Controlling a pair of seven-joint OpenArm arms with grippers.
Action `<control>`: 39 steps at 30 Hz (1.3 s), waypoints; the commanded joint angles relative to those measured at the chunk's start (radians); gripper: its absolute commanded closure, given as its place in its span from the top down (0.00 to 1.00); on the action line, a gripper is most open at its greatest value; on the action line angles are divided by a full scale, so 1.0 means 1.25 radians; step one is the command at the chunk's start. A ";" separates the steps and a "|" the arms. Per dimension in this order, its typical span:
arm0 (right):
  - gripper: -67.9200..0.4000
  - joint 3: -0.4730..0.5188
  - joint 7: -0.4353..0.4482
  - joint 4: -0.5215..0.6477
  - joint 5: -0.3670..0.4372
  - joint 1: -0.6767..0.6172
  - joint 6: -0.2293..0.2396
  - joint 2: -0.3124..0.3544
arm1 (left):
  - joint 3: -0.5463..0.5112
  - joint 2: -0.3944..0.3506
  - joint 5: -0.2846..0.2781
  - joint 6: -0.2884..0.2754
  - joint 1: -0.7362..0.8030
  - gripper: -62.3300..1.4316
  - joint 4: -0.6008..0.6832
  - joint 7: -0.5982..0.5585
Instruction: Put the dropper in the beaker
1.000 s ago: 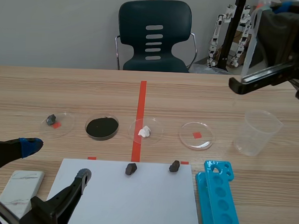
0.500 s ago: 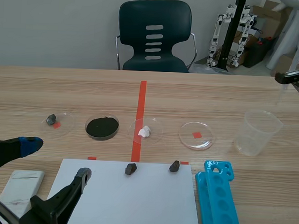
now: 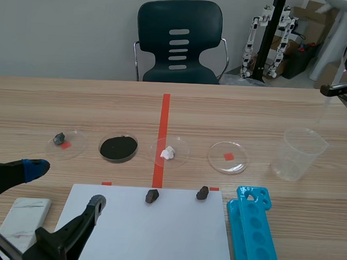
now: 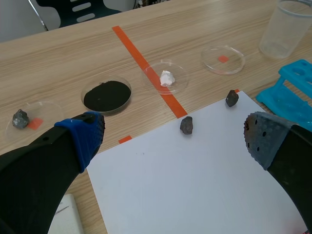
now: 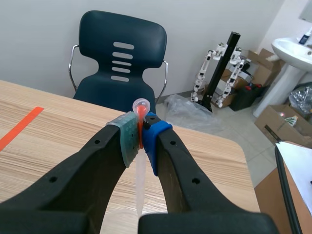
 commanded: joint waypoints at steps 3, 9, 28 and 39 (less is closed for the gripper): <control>0.02 -0.006 0.026 -0.045 0.025 0.028 0.025 0.013 | -0.003 0.002 -0.005 -0.001 0.002 0.97 0.020 -0.012; 0.02 -0.040 0.092 -0.135 0.024 0.047 0.061 0.013 | -0.003 0.002 -0.005 -0.001 0.002 0.97 0.020 -0.012; 0.02 -0.131 0.208 -0.309 0.020 0.055 0.084 0.011 | -0.003 0.002 -0.005 -0.001 0.002 0.97 0.020 -0.012; 0.04 -0.136 0.209 -0.338 0.018 0.055 0.084 0.011 | -0.003 0.002 -0.005 -0.001 0.002 0.97 0.020 -0.012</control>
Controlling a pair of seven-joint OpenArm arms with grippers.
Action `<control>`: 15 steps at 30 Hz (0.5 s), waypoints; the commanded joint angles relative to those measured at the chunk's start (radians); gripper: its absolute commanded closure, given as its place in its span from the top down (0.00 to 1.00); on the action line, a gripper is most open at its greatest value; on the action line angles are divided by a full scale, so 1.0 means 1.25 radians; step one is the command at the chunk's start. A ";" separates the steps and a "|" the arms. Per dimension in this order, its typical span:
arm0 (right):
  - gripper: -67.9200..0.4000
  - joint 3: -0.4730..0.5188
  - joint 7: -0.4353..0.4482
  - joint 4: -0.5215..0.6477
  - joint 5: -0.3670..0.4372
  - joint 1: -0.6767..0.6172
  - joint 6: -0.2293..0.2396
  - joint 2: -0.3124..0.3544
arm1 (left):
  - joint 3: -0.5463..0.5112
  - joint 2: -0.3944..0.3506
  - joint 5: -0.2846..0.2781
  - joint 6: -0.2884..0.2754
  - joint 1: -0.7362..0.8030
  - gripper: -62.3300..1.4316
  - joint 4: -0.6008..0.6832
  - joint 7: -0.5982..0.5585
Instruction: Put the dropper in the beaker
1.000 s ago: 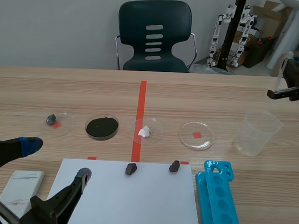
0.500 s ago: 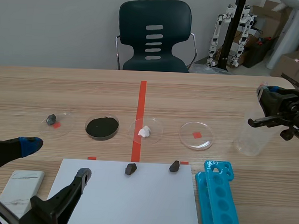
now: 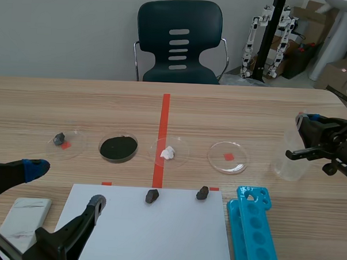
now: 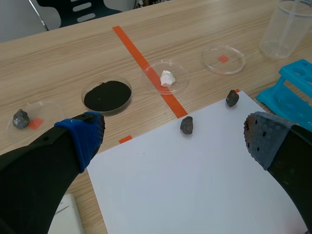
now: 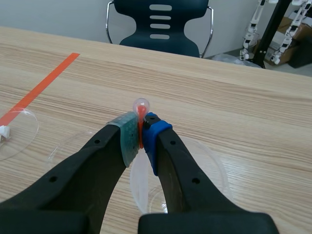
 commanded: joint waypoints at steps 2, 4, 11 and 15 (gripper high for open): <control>0.09 0.001 0.016 0.007 0.005 0.014 -0.003 0.011 | -0.003 0.002 -0.005 -0.001 0.002 0.97 0.020 -0.012; 0.15 0.001 0.016 0.007 0.005 0.014 -0.003 0.011 | -0.003 0.002 -0.005 -0.001 0.002 0.97 0.020 -0.012; 0.58 0.001 0.016 0.007 0.005 0.014 -0.002 0.011 | -0.003 0.002 -0.005 -0.001 0.002 0.97 0.020 -0.012; 0.85 0.001 0.019 0.007 0.005 0.014 -0.002 0.011 | -0.003 0.002 -0.005 -0.001 0.002 0.97 0.020 -0.012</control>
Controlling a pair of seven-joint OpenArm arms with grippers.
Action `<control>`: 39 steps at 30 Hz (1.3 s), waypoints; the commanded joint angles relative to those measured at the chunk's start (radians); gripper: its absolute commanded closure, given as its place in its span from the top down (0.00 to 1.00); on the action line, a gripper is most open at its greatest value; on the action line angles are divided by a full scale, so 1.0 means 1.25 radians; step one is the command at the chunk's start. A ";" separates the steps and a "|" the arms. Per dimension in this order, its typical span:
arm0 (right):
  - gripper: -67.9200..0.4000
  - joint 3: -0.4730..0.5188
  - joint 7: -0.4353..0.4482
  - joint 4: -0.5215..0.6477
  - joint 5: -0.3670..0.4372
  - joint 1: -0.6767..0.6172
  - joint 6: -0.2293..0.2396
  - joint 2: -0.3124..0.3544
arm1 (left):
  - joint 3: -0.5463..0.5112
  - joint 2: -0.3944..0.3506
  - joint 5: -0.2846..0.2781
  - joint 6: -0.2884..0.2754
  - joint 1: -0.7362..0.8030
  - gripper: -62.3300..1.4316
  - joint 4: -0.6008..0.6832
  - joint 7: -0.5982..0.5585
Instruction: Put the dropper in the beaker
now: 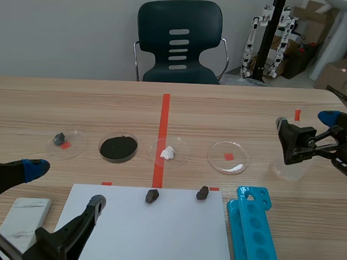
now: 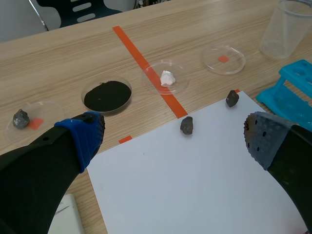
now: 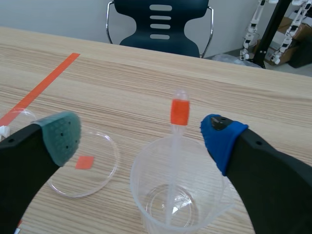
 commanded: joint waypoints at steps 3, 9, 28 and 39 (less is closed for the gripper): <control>0.94 0.001 0.023 0.007 0.005 0.014 -0.002 0.011 | -0.003 0.002 -0.005 -0.001 0.002 0.97 0.020 -0.012; 0.95 0.001 0.023 0.007 0.005 0.014 -0.002 0.011 | -0.003 0.002 -0.005 -0.001 0.002 0.97 0.020 -0.012; 0.95 0.001 0.023 0.007 0.005 0.014 -0.002 0.011 | -0.003 0.002 -0.005 -0.001 0.002 0.97 0.020 -0.012; 0.95 0.001 0.023 0.007 0.005 0.014 -0.002 0.011 | -0.003 0.002 -0.005 -0.001 0.002 0.97 0.020 -0.012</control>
